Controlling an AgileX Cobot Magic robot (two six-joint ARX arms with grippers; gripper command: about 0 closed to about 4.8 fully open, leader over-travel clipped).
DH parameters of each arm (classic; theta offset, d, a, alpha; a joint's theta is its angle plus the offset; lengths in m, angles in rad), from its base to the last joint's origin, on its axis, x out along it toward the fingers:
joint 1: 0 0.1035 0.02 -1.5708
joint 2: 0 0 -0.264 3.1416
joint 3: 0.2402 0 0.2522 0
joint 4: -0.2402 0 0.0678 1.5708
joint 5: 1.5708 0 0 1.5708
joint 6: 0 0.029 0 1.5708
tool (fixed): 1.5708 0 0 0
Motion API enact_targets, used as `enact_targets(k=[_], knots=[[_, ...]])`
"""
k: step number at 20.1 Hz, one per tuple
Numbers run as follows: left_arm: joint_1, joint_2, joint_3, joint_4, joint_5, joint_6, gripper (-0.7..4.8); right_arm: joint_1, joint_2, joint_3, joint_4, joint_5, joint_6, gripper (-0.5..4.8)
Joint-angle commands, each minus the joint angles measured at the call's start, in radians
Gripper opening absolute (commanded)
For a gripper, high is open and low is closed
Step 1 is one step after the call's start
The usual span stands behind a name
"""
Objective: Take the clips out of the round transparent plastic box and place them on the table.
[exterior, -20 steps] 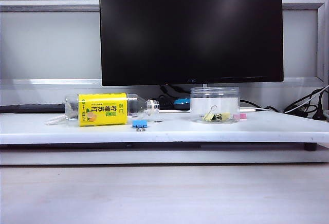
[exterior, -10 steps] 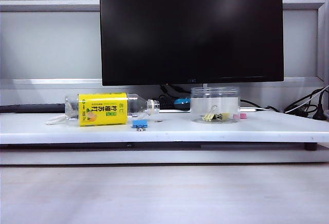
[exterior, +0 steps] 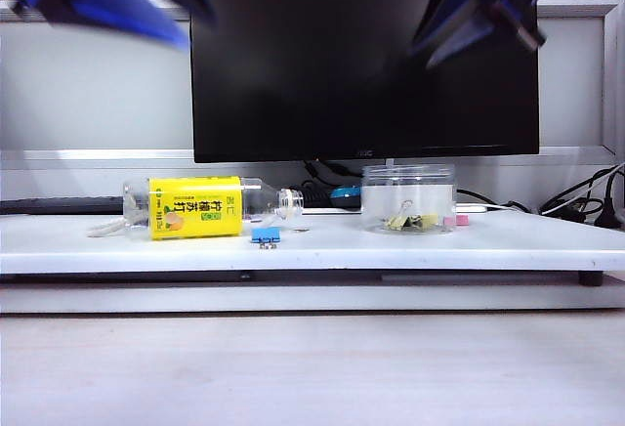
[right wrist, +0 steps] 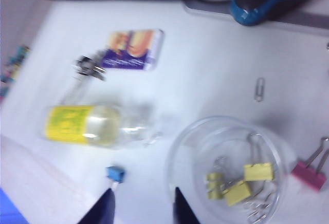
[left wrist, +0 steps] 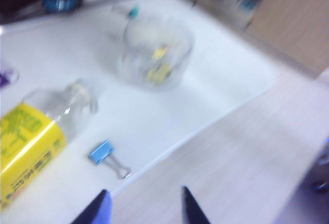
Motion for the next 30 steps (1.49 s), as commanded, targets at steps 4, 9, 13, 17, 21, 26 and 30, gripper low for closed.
enact_targets(k=[4, 9, 13, 17, 21, 26, 30], knots=[[-0.024, 0.141, 0.069, 0.018, 0.111, 0.014, 1.86, 0.013, 0.142, 0.163, -0.168, 0.002, -0.136, 1.63], [-0.024, 0.163, 0.111, 0.074, 0.232, 0.028, 1.86, 0.023, 0.288, 0.305, -0.326, -0.006, -0.224, 1.71], [-0.024, 0.163, 0.109, 0.059, 0.232, 0.047, 1.86, 0.038, 0.368, 0.361, -0.388, -0.007, -0.261, 1.71], [-0.024, 0.163, 0.109, 0.037, 0.232, 0.051, 1.86, 0.045, 0.385, 0.363, -0.429, 0.019, -0.306, 1.71], [-0.024, 0.163, 0.109, 0.022, 0.26, 0.05, 1.85, 0.045, 0.385, 0.365, -0.468, 0.083, -0.34, 1.71], [-0.024, 0.163, 0.109, 0.02, 0.278, 0.05, 1.85, 0.05, 0.408, 0.433, -0.518, 0.077, -0.357, 1.71], [-0.024, 0.163, 0.109, -0.002, 0.296, 0.051, 1.85, 0.05, 0.45, 0.493, -0.562, 0.077, -0.356, 1.71]])
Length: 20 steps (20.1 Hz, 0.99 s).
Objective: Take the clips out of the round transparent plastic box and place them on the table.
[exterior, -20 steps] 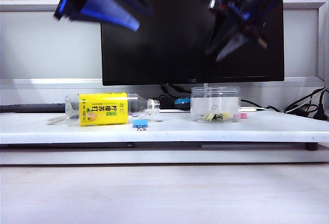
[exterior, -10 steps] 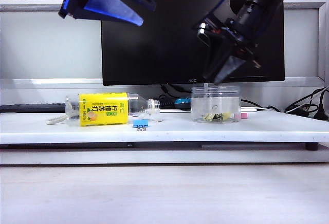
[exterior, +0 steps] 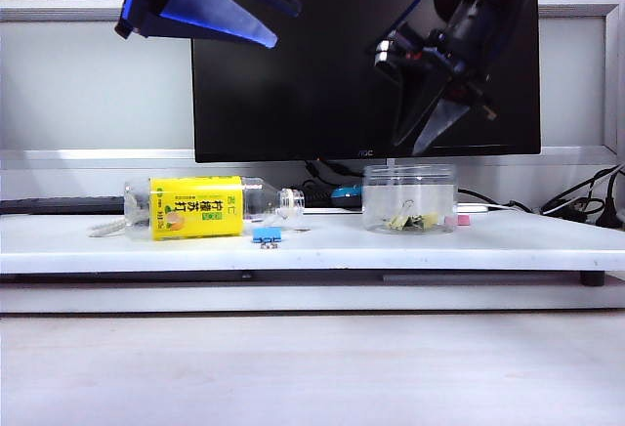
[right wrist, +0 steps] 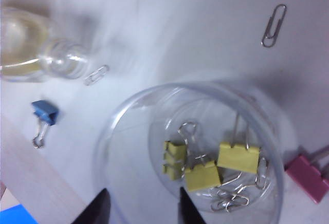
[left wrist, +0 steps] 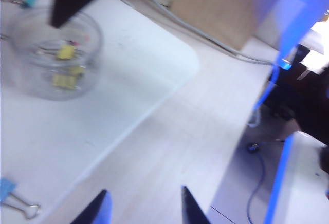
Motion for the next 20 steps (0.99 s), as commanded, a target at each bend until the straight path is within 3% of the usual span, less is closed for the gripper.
enact_targets(k=[1, 20], knots=[[0.0, -0.002, 0.001, -0.018, 0.01, 0.005, 1.85, 0.002, 0.007, 0.011, -0.032, -0.004, -0.007, 1.71], [0.0, -0.002, 0.0, -0.041, 0.009, 0.024, 1.85, 0.003, 0.09, 0.011, -0.051, 0.022, -0.014, 1.71]])
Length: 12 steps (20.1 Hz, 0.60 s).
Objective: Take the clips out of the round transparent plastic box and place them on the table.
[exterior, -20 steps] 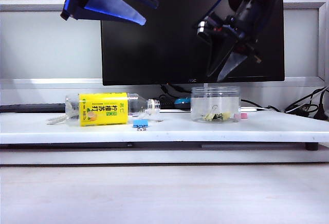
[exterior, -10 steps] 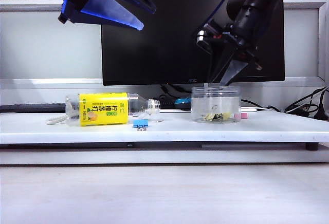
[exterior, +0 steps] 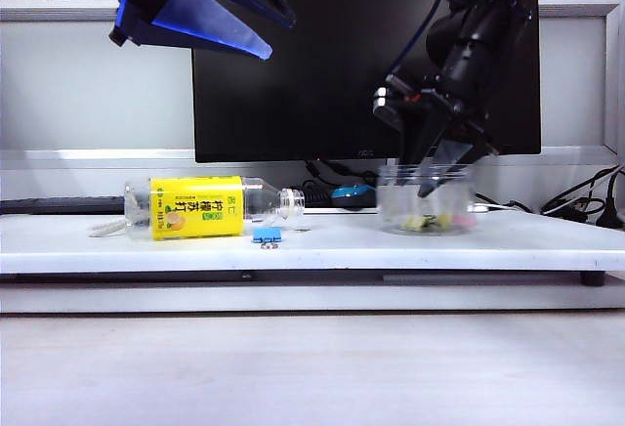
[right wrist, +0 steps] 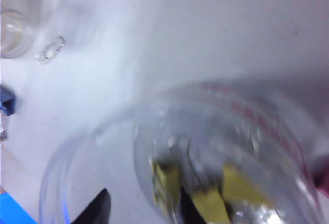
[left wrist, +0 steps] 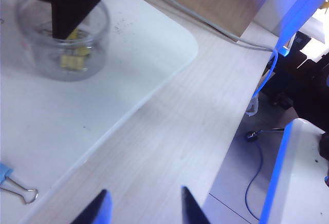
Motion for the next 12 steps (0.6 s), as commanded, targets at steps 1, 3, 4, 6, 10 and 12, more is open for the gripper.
enact_targets(k=[1, 3, 4, 6, 10, 12], knots=[[-0.001, -0.002, 0.0, 0.006, 0.005, 0.005, 1.85, 0.002, 0.0, 0.004, 0.004, 0.001, -0.009, 1.71], [-0.001, -0.002, 0.0, 0.006, 0.005, 0.006, 1.85, 0.002, 0.0, 0.004, -0.001, 0.004, -0.009, 1.71], [-0.001, -0.002, 0.0, 0.006, 0.005, 0.006, 1.85, 0.002, 0.0, 0.005, -0.005, 0.01, -0.01, 1.71], [-0.001, -0.002, 0.0, 0.006, 0.006, 0.006, 1.85, 0.002, 0.0, 0.005, -0.019, 0.047, -0.03, 1.71], [-0.001, -0.002, 0.0, -0.026, 0.006, 0.042, 1.85, 0.001, -0.002, 0.011, -0.036, 0.076, -0.057, 1.71], [-0.001, -0.002, 0.0, -0.048, 0.006, 0.062, 1.85, 0.001, -0.002, 0.031, -0.039, 0.095, -0.058, 1.71]])
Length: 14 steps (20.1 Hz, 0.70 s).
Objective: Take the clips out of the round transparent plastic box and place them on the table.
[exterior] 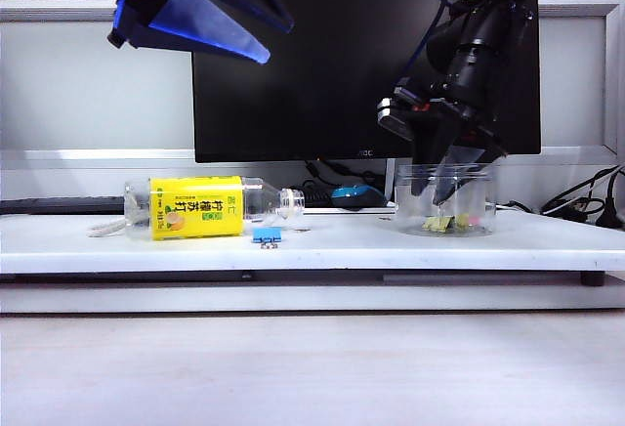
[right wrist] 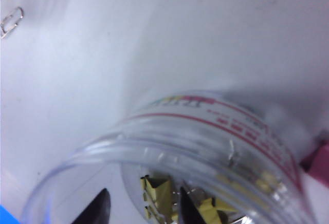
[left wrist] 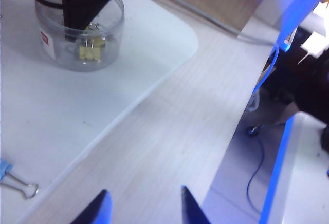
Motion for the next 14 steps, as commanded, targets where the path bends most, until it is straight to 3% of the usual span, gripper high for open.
enact_targets(k=[1, 3, 8, 14], knots=[[-0.001, -0.002, 0.0, -0.033, 0.006, 0.042, 1.85, 0.001, -0.006, 0.037, -0.003, 0.022, -0.01, 1.71], [-0.001, -0.002, 0.0, -0.05, 0.009, 0.043, 1.85, 0.001, -0.005, 0.074, -0.029, 0.023, -0.015, 1.71], [-0.001, -0.002, 0.0, -0.06, 0.143, 0.044, 1.85, 0.001, -0.006, 0.108, -0.067, 0.036, -0.061, 1.66], [-0.001, -0.002, 0.0, -0.069, 0.164, 0.053, 1.85, 0.001, -0.006, 0.108, -0.071, 0.035, -0.062, 1.66]])
